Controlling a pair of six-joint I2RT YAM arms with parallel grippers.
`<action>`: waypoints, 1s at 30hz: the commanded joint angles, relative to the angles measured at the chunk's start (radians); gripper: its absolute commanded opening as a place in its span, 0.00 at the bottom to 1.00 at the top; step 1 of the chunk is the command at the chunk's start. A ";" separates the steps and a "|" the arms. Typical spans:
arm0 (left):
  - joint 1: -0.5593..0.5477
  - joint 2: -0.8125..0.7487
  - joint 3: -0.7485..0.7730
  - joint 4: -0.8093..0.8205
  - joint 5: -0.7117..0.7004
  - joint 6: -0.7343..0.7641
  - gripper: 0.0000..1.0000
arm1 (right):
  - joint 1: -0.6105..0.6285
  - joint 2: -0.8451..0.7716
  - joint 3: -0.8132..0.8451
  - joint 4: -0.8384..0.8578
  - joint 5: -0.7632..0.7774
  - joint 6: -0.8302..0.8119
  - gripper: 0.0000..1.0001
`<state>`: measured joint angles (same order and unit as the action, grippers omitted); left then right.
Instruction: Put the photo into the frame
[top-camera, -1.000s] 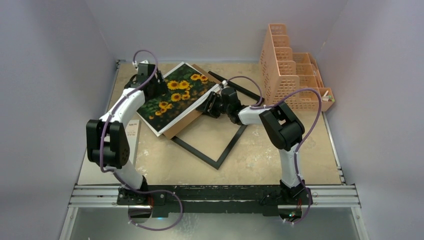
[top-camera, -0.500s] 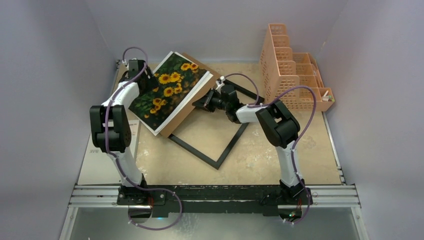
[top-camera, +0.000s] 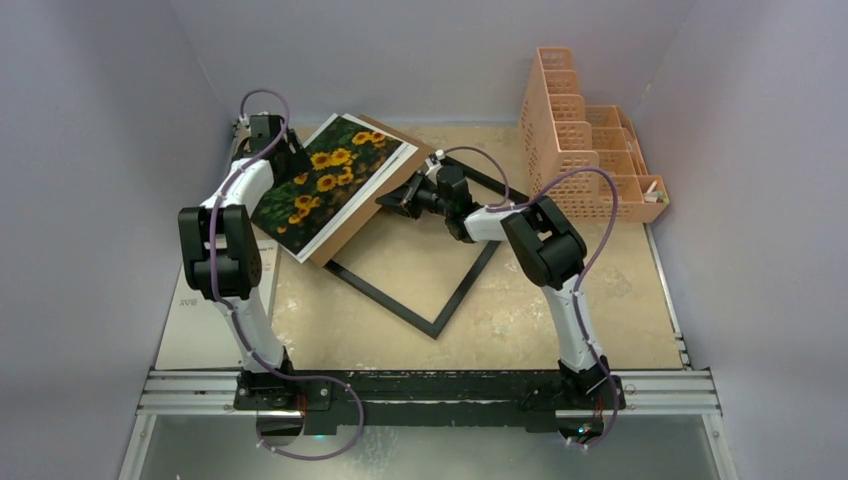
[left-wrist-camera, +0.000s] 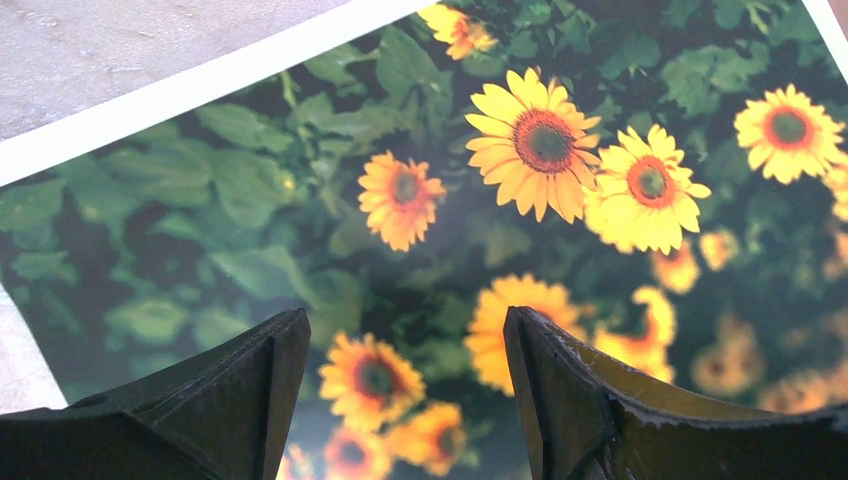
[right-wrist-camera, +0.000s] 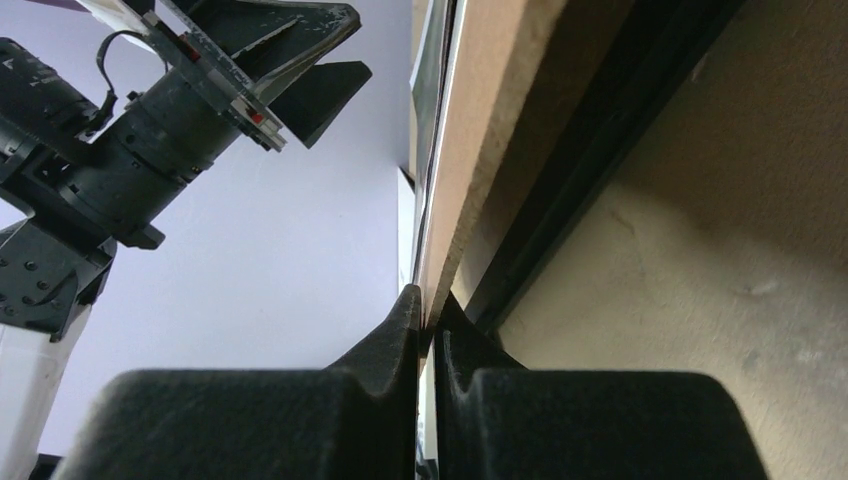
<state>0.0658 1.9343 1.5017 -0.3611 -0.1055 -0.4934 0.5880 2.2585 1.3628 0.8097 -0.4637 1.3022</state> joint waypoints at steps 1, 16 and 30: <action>0.013 0.016 0.055 0.001 0.012 0.035 0.74 | 0.003 0.044 0.095 0.035 -0.045 -0.021 0.02; 0.015 0.030 0.049 0.000 0.167 0.028 0.74 | 0.003 -0.070 0.172 -0.496 0.142 -0.359 0.70; 0.015 0.066 0.057 -0.025 0.108 0.047 0.74 | 0.295 -0.289 0.053 -0.861 0.377 -1.031 0.72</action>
<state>0.0727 1.9846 1.5288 -0.3843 0.0296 -0.4683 0.7498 1.9617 1.4456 0.0917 -0.1608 0.5076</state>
